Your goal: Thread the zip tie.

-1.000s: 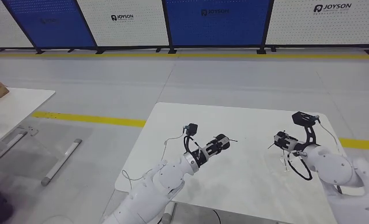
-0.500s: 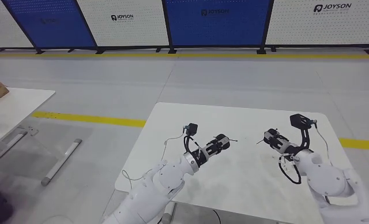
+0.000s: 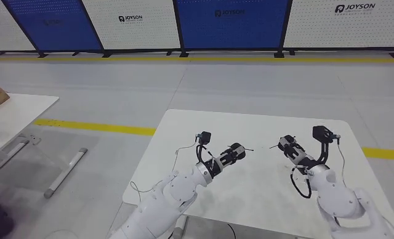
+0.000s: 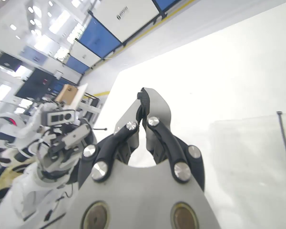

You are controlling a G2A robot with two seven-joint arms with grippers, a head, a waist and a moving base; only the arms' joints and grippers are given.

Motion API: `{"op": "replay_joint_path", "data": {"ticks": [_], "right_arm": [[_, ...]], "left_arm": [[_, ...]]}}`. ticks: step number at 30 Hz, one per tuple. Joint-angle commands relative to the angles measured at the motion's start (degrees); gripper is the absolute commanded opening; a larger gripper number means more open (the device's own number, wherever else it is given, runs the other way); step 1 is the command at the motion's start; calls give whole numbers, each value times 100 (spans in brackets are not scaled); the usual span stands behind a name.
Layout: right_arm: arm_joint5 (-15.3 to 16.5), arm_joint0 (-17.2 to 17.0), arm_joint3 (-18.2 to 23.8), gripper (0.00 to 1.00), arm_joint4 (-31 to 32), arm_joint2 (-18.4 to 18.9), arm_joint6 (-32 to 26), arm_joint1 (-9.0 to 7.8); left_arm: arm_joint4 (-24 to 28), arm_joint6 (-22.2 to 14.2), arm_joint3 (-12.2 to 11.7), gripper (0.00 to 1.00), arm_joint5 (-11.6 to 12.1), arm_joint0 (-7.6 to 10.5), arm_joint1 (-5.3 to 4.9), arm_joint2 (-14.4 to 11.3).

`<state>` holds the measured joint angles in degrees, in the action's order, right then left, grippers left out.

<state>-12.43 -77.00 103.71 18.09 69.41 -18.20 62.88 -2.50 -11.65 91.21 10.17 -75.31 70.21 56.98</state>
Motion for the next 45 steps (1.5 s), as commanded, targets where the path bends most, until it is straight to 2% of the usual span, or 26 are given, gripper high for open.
{"op": "replay_joint_path", "data": {"ticks": [1,2,4,22,26,31,33,45], "right_arm": [[-10,-85,74,0,-10,-64,591,44],[-82,-112,107,0,44,-120,789,66],[-569,-104,83,0,687,-340,1170,101],[-569,-104,83,0,687,-340,1170,101],[-224,-179,116,0,529,-312,732,95],[21,-345,337,0,222,-14,292,66],[48,-401,412,0,54,72,253,70],[68,-427,383,0,119,40,304,76]], "left_arm": [[0,0,0,0,0,0,0,0],[0,0,0,0,0,0,0,0],[0,0,0,0,0,0,0,0],[0,0,0,0,0,0,0,0],[0,0,0,0,0,0,0,0],[0,0,0,0,0,0,0,0],[0,0,0,0,0,0,0,0],[0,0,0,0,0,0,0,0]]}}
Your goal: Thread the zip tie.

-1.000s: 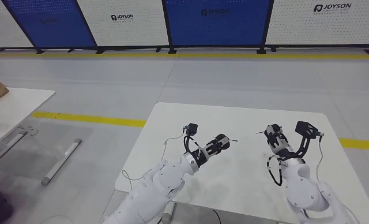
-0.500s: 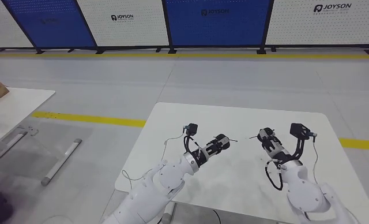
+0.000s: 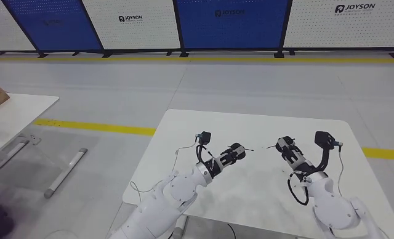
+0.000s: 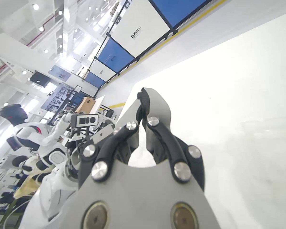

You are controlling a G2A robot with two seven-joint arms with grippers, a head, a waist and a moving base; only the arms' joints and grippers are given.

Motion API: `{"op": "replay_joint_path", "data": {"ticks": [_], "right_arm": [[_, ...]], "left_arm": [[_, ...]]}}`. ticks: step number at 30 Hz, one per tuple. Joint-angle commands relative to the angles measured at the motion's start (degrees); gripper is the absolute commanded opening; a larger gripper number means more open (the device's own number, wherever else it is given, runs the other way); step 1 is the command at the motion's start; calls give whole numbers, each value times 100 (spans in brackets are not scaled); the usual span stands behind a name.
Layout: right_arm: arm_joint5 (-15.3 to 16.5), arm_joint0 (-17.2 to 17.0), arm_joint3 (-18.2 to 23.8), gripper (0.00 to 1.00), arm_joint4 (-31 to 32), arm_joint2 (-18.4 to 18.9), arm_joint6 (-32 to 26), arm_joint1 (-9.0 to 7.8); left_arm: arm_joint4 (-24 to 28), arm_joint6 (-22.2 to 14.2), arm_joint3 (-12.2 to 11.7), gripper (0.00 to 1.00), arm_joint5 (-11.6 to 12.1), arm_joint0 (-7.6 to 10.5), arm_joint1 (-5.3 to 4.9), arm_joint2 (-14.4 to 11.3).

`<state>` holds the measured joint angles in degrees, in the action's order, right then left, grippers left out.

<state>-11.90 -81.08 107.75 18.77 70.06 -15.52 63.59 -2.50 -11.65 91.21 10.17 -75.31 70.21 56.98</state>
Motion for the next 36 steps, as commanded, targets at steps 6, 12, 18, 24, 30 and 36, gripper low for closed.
{"op": "replay_joint_path", "data": {"ticks": [6,12,18,24,30,36], "right_arm": [[-26,43,-66,0,297,-348,81,70],[-29,118,-100,0,281,-458,-6,104],[-29,118,-100,0,281,-458,-6,104],[26,125,-143,0,148,-441,117,142],[38,198,-213,0,199,-504,144,187],[14,276,-358,0,312,-589,138,232]], "left_arm": [[0,0,0,0,0,0,0,0],[0,0,0,0,0,0,0,0],[0,0,0,0,0,0,0,0],[0,0,0,0,0,0,0,0],[0,0,0,0,0,0,0,0],[0,0,0,0,0,0,0,0]]}}
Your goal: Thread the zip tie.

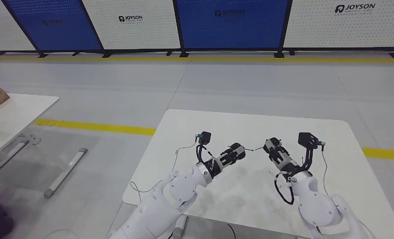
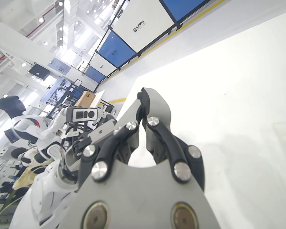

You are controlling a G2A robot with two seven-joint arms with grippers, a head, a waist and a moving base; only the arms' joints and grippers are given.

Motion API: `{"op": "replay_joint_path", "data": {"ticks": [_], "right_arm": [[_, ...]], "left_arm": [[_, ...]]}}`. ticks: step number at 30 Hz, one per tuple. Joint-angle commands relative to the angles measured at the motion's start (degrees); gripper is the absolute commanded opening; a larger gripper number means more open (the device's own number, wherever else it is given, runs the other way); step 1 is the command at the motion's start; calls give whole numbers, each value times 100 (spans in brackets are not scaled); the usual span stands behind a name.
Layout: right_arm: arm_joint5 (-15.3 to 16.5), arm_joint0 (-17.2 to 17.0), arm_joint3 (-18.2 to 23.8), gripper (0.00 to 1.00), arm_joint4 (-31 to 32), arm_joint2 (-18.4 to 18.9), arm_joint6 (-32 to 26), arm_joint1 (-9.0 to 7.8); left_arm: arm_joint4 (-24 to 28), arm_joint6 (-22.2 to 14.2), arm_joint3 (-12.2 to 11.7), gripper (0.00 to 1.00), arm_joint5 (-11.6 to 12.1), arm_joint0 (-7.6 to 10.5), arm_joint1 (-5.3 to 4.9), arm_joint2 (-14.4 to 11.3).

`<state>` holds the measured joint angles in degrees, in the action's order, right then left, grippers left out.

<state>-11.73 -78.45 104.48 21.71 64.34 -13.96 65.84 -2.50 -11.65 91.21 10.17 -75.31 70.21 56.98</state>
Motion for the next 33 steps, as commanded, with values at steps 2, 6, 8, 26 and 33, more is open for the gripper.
{"op": "replay_joint_path", "data": {"ticks": [2,6,8,26,33], "right_arm": [[-7,43,-78,0,-48,-27,-119,20],[44,94,-151,0,-90,-26,-244,39],[52,91,-146,0,-89,-11,-227,48],[-7,23,-41,0,115,52,-254,105],[-10,54,-116,0,171,21,-212,145]], "left_arm": [[0,0,0,0,0,0,0,0],[0,0,0,0,0,0,0,0],[0,0,0,0,0,0,0,0],[0,0,0,0,0,0,0,0],[0,0,0,0,0,0,0,0]]}}
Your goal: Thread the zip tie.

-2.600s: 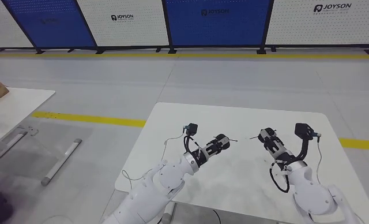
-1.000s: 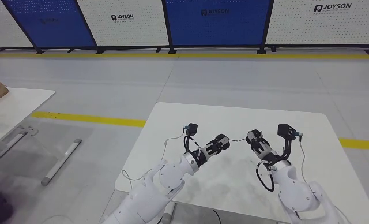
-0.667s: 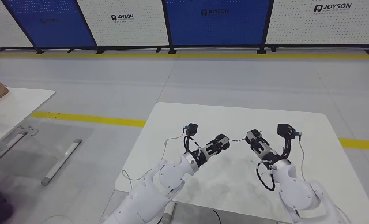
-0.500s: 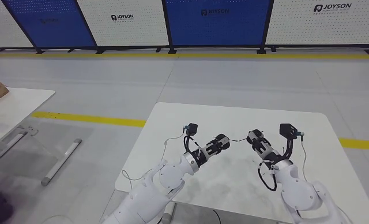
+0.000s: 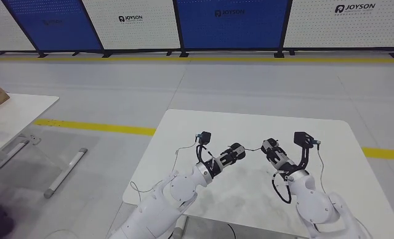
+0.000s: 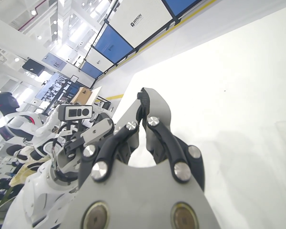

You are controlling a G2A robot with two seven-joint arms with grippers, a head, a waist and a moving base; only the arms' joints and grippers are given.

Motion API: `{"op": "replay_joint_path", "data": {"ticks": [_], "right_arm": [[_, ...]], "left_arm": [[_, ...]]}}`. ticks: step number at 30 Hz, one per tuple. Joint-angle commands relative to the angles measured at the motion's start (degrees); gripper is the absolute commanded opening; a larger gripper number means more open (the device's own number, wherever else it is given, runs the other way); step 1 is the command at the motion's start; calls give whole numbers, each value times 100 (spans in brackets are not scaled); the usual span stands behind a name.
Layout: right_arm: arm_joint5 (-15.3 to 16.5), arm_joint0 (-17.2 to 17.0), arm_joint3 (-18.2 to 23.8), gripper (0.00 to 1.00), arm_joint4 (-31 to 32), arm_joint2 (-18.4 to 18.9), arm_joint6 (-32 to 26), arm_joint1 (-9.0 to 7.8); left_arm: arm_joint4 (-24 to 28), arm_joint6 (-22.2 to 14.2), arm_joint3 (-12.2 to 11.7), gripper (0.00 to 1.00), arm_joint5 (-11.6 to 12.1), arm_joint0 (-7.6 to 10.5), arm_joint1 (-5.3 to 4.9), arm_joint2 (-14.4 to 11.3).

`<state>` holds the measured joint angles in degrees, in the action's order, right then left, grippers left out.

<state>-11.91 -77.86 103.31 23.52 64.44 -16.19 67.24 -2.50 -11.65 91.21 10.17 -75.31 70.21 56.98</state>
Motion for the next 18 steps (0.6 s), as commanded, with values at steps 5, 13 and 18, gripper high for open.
{"op": "replay_joint_path", "data": {"ticks": [5,13,18], "right_arm": [[95,-93,74,0,-111,136,4,9],[120,-133,119,0,62,154,-52,22],[106,-88,65,0,137,120,-37,47]], "left_arm": [[0,0,0,0,0,0,0,0],[0,0,0,0,0,0,0,0],[0,0,0,0,0,0,0,0]]}}
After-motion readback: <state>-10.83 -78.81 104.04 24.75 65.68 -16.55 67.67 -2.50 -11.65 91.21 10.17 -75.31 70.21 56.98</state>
